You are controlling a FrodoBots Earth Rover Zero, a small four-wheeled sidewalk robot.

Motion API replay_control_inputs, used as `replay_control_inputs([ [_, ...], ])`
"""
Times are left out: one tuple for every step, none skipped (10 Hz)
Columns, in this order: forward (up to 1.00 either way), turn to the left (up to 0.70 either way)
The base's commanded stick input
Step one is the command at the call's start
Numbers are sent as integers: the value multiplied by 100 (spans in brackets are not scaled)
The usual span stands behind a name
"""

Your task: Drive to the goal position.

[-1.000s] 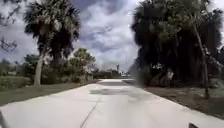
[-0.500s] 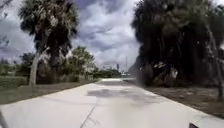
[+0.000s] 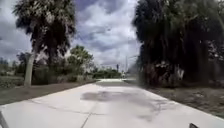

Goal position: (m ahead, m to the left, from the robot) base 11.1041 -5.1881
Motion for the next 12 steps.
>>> replay_control_inputs([
  [69,1],
  [69,1],
  [69,1],
  [69,1],
  [69,1],
  [69,1],
  [69,1],
  [69,1],
  [69,1],
  [69,1],
  [69,0],
  [69,-5],
])
